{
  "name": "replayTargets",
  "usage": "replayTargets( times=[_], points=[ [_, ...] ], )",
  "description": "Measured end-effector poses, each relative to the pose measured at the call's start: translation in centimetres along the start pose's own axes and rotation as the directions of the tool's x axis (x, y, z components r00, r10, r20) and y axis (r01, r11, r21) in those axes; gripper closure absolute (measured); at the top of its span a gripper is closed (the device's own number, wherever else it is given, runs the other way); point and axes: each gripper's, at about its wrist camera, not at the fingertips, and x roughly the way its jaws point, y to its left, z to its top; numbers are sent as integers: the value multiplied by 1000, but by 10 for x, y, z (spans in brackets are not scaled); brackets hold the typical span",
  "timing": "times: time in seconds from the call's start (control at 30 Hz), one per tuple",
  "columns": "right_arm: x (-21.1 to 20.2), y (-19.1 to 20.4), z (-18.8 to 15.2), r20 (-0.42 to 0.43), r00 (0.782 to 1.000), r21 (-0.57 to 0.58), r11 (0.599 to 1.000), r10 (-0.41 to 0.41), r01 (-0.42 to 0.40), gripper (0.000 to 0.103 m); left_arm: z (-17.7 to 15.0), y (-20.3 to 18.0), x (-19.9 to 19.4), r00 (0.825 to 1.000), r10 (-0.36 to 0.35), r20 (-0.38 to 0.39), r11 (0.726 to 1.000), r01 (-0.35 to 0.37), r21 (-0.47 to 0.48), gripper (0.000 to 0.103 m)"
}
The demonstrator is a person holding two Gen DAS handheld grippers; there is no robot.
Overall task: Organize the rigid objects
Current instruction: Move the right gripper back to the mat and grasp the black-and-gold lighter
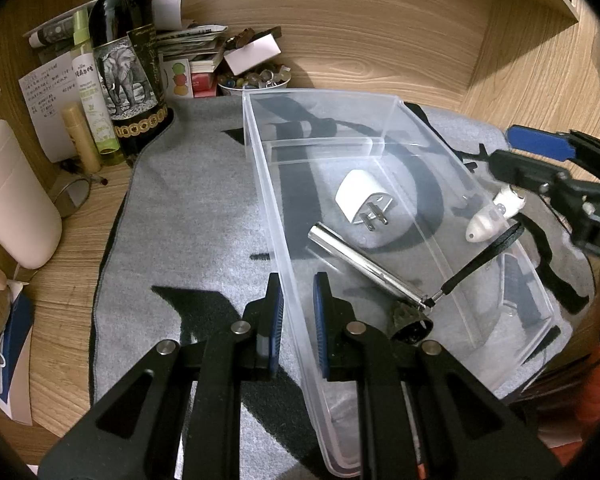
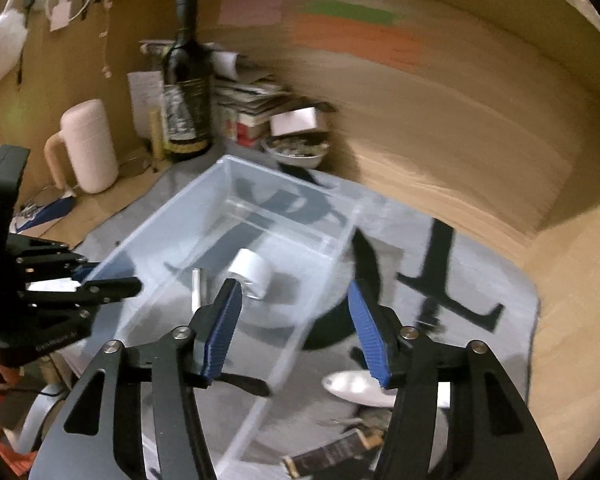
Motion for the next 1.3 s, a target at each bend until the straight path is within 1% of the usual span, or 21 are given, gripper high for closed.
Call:
replayTargets(
  times=[0.2, 0.3, 0.4, 0.47, 0.63, 0.77, 0.83, 0.97, 1.07, 1.2, 1.27, 1.3],
  points=[
    [-16, -29, -13, 7, 996, 58, 994, -88, 87, 50, 0, 0, 0, 1000, -2, 0, 1000, 2, -1, 89],
    [-19, -43, -24, -12, 992, 95, 988, -124, 125, 50, 0, 0, 0, 1000, -1, 1, 1000, 1, 0, 89],
    [-15, -55, -39, -58, 987, 130, 979, -148, 155, 48, 0, 0, 0, 1000, -2, 1, 1000, 2, -1, 89],
    [-10, -58, -51, -93, 985, 150, 976, -146, 158, 48, 0, 0, -1, 1000, -2, 1, 1000, 2, -2, 89],
    [10, -55, -80, -183, 979, 203, 970, -94, 131, 48, 0, 0, -1, 1000, 0, 0, 1000, 0, 0, 89],
    [19, -46, -94, -217, 975, 228, 969, -42, 92, 48, 0, 0, -1, 1000, 0, 1, 1000, 0, -1, 89],
    [22, -42, -98, -226, 974, 226, 971, -29, 81, 48, 0, 0, 0, 1000, -1, 1, 1000, 1, -1, 89],
    [25, -41, -105, -244, 968, 213, 971, -52, 105, 48, 0, 0, -1, 1000, -2, 1, 1000, 2, -1, 89],
    [19, -51, -112, -247, 967, 237, 964, -61, 121, 48, 0, -1, -1, 1000, -1, 1, 1000, 1, 0, 89],
    [12, -68, -121, -257, 961, 256, 951, -104, 172, 48, 0, -1, 0, 1000, 0, 1, 1000, 0, -2, 89],
    [11, -73, -124, -260, 960, 268, 948, -100, 171, 48, 0, -1, -1, 1000, 0, 1, 1000, 0, -2, 89],
    [11, -75, -125, -257, 962, 282, 946, -89, 162, 52, 0, -1, -1, 1000, 0, 0, 1000, 0, -3, 89]
  ],
)
